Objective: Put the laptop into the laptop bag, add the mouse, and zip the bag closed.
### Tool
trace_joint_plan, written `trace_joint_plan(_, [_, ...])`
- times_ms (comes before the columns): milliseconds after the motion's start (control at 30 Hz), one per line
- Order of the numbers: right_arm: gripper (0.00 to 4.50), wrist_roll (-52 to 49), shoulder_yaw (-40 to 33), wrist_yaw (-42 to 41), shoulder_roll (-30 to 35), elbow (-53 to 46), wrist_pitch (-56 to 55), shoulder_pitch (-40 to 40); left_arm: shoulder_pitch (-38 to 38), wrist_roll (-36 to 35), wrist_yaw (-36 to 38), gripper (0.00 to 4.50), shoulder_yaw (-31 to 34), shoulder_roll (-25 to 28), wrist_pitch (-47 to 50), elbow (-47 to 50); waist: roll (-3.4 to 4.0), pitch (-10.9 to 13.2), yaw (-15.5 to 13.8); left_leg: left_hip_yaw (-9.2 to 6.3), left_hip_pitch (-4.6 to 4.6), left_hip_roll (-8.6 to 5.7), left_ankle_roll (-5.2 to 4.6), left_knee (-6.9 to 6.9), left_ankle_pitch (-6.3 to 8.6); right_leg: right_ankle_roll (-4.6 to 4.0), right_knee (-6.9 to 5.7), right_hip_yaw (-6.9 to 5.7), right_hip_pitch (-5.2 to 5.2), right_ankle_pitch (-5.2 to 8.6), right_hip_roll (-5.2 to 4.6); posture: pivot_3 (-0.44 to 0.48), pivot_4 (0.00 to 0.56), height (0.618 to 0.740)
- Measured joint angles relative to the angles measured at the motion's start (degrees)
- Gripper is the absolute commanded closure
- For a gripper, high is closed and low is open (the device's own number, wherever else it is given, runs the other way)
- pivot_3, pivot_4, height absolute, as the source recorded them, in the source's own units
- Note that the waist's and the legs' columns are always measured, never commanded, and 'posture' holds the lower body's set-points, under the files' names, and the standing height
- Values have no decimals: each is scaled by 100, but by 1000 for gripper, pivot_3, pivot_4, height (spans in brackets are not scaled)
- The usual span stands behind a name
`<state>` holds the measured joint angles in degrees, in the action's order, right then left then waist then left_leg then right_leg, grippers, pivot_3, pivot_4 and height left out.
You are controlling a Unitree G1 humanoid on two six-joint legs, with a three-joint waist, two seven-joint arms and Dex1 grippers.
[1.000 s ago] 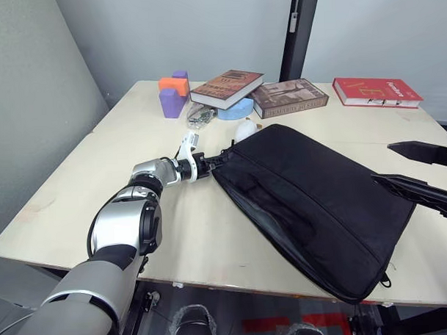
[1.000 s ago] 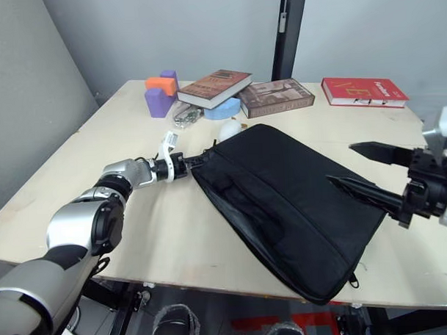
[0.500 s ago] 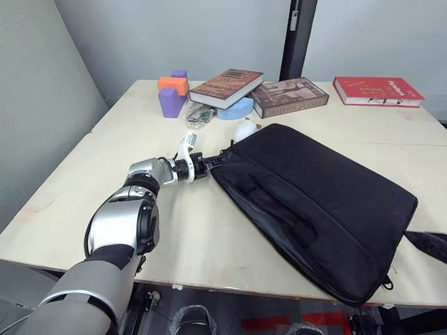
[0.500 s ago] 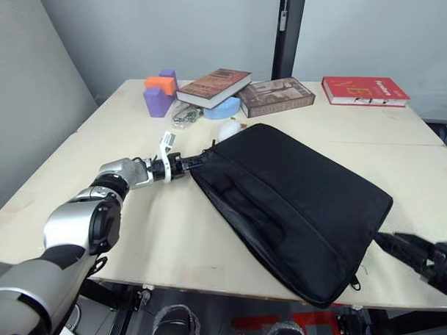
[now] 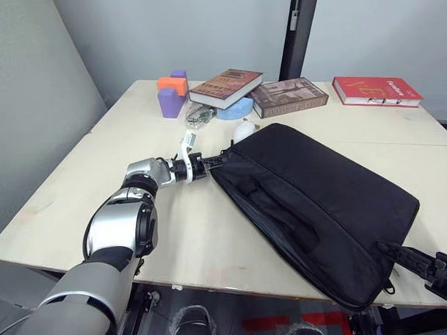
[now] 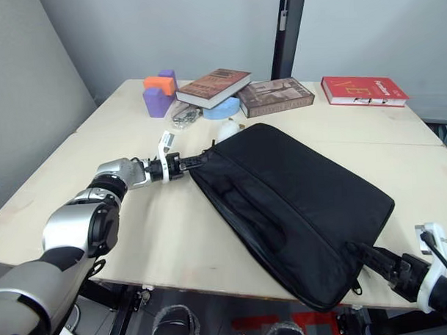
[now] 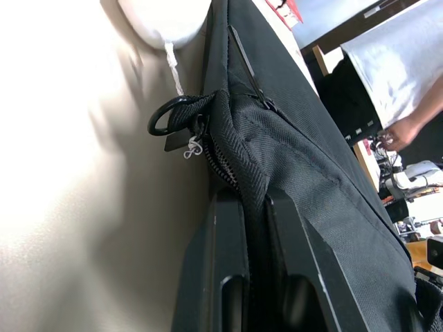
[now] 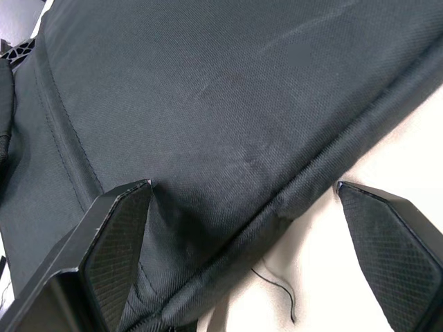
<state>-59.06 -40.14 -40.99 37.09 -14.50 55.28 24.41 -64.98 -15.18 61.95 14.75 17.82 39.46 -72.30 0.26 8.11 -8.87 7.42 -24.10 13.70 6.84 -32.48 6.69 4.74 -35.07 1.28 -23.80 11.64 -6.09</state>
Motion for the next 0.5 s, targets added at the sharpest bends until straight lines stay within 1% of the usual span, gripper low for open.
trace_joint_plan(67, [847,5,53,17,-26,84,-14,-99,26,-1,21,4500,-11,19,40,32,0,0,18,0,2,0,0,-1,0,0,-1,1,2,0,0,0,150,740])
trace_joint_plan(300, [3158,-78,100,-37,-103,285,61,-380,250,-12,112,4500,-83,103,164,347,0,0,54,1,2,1,0,-1,0,0,-3,0,0,0,1,0,150,740])
trace_joint_plan(400, [4006,-107,126,-32,8,314,169,-535,354,-17,113,4500,-94,186,208,476,1,0,63,3,4,1,0,-1,-1,1,-6,3,0,-1,2,0,150,740])
trace_joint_plan(467, [4473,-107,218,30,101,319,257,-759,474,-30,112,4500,-88,270,259,586,1,0,80,4,4,1,0,-2,-1,2,-7,4,-1,-1,2,0,150,740])
trace_joint_plan(500, [4473,-100,281,71,148,318,278,-885,520,-36,112,4500,-86,300,289,623,2,1,88,3,1,1,0,-2,-1,3,-8,4,-5,-2,2,0,150,740])
